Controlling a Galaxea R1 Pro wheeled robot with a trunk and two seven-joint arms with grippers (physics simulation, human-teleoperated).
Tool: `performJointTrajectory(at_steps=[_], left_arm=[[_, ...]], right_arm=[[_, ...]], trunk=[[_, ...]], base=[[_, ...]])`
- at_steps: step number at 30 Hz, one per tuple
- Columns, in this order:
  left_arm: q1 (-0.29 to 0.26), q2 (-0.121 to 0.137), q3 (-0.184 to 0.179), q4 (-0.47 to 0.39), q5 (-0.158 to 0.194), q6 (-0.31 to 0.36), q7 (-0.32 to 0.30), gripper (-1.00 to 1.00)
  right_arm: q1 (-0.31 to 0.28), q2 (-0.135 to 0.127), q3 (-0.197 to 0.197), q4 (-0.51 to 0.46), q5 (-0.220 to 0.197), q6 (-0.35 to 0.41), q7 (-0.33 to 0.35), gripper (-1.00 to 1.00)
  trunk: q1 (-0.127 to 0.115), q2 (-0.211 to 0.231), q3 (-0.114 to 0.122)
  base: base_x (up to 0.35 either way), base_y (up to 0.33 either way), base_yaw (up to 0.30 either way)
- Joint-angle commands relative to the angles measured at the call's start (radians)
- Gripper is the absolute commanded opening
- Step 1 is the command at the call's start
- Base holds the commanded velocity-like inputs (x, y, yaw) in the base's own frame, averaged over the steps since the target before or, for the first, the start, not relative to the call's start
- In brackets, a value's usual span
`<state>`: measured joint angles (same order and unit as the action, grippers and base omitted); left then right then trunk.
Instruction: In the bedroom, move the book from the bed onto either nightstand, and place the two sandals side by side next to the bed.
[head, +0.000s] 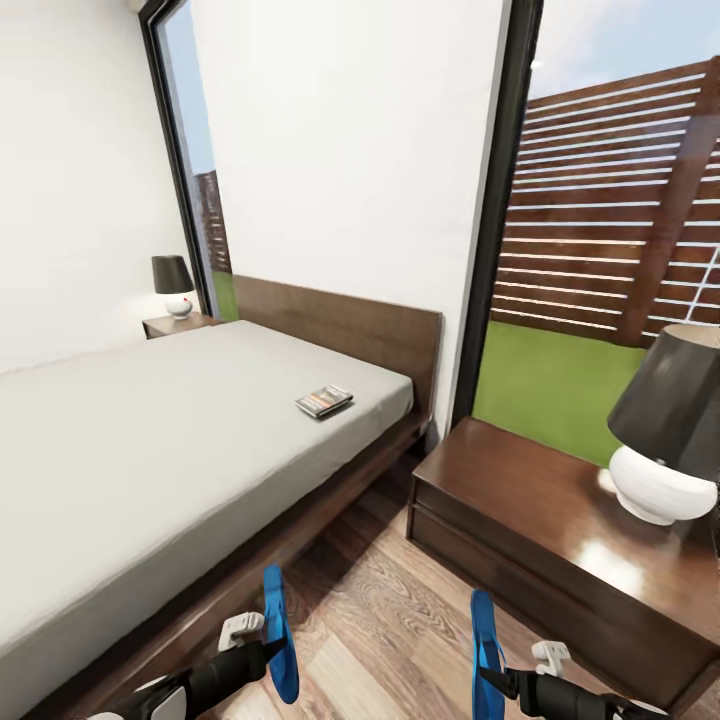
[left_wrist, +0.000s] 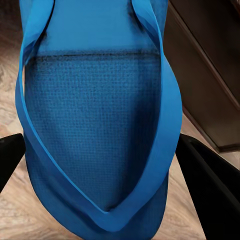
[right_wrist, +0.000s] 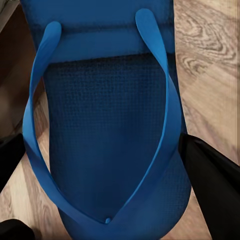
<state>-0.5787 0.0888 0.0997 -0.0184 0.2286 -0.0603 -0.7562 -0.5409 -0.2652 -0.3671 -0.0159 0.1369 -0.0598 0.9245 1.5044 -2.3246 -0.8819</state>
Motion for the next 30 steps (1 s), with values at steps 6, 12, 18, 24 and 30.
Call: performJointTrajectory(at_steps=[6, 12, 18, 24, 30], left_arm=[[-0.001, 0.0, 0.008, 0.002, -0.006, -0.004, -0.004, -1.0], [-0.001, 0.0, 0.008, 0.002, -0.005, -0.004, -0.005, -1.0], [-0.001, 0.0, 0.008, 0.002, -0.006, -0.004, -0.004, -1.0], [-0.001, 0.0, 0.008, 0.002, -0.006, -0.004, -0.004, -1.0], [-0.001, 0.0, 0.008, 0.002, -0.006, -0.004, -0.004, -1.0]], right_arm=[[-0.001, 0.0, -0.007, 0.001, 0.01, -0.006, 0.001, -1.0], [-0.001, 0.0, -0.007, 0.001, 0.011, -0.006, 0.001, -1.0], [-0.001, 0.0, -0.007, 0.001, 0.011, -0.006, 0.001, -1.0], [-0.001, 0.0, -0.007, 0.001, 0.01, -0.006, 0.001, -1.0], [-0.001, 0.0, -0.007, 0.001, 0.01, -0.006, 0.001, -1.0]], trunk=[[0.0, 0.0, -0.001], [0.0, 0.0, -0.001], [0.0, 0.0, -0.001], [0.0, 0.0, -0.001], [0.0, 0.0, -0.001]], base=[[-0.005, -0.013, 0.046], [0.0, 0.0, 0.21], [0.0, 0.0, 0.231], [0.0, 0.0, 0.232], [-0.021, 0.0, 0.232]])
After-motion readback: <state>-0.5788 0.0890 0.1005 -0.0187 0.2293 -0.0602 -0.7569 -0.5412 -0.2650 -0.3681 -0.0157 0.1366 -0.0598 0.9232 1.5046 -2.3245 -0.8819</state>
